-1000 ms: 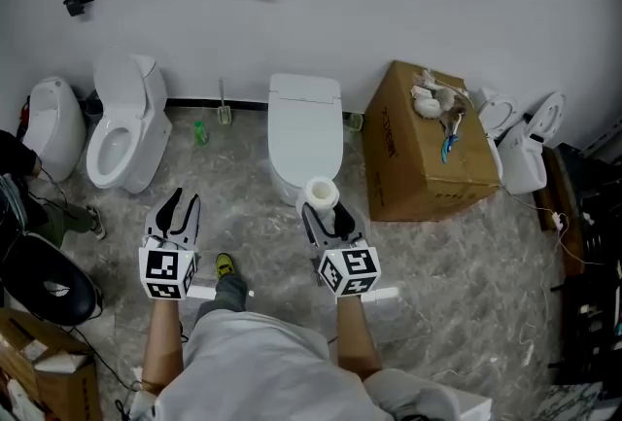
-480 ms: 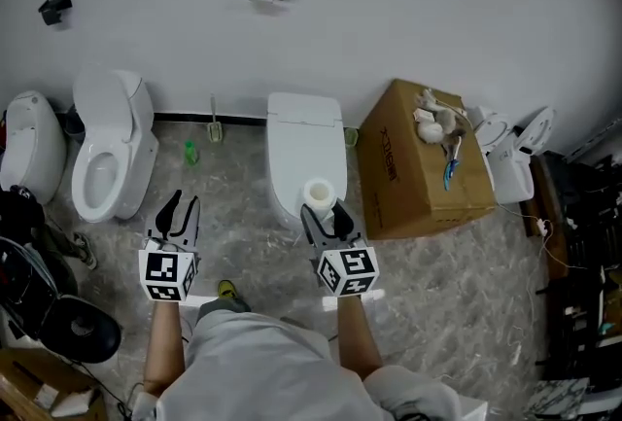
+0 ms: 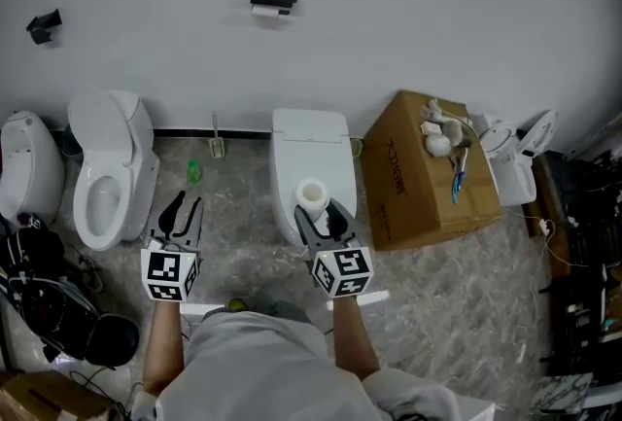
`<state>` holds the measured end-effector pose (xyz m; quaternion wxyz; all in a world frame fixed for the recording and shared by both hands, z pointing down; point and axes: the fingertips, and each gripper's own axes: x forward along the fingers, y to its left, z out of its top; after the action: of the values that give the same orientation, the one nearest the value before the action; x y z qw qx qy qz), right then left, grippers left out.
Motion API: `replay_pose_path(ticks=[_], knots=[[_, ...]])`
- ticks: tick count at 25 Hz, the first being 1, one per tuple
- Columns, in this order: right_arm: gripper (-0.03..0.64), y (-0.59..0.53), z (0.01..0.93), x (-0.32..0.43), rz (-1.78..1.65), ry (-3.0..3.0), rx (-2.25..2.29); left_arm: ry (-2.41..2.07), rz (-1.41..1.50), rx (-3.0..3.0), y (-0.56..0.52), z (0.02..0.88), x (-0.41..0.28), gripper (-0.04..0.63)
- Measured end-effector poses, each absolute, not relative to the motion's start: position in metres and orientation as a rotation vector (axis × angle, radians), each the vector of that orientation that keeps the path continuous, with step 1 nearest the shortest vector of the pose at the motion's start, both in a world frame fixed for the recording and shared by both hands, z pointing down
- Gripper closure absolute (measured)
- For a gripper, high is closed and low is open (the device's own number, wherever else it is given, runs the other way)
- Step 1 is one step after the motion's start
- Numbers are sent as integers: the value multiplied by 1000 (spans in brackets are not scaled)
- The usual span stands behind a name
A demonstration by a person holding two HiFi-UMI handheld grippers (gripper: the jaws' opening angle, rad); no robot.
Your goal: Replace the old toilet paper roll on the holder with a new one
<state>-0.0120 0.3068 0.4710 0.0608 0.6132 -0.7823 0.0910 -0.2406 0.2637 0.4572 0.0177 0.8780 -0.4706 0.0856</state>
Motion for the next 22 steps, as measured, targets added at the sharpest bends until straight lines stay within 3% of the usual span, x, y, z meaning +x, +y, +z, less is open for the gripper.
replay_pose_path(ticks=[11, 22], knots=[[354, 214, 489, 10, 346, -2402, 1866, -1455, 341, 2724, 178, 474, -220, 466], [354, 29, 497, 77, 398, -2421, 1859, -1495, 464, 2728, -4, 474, -164, 466]])
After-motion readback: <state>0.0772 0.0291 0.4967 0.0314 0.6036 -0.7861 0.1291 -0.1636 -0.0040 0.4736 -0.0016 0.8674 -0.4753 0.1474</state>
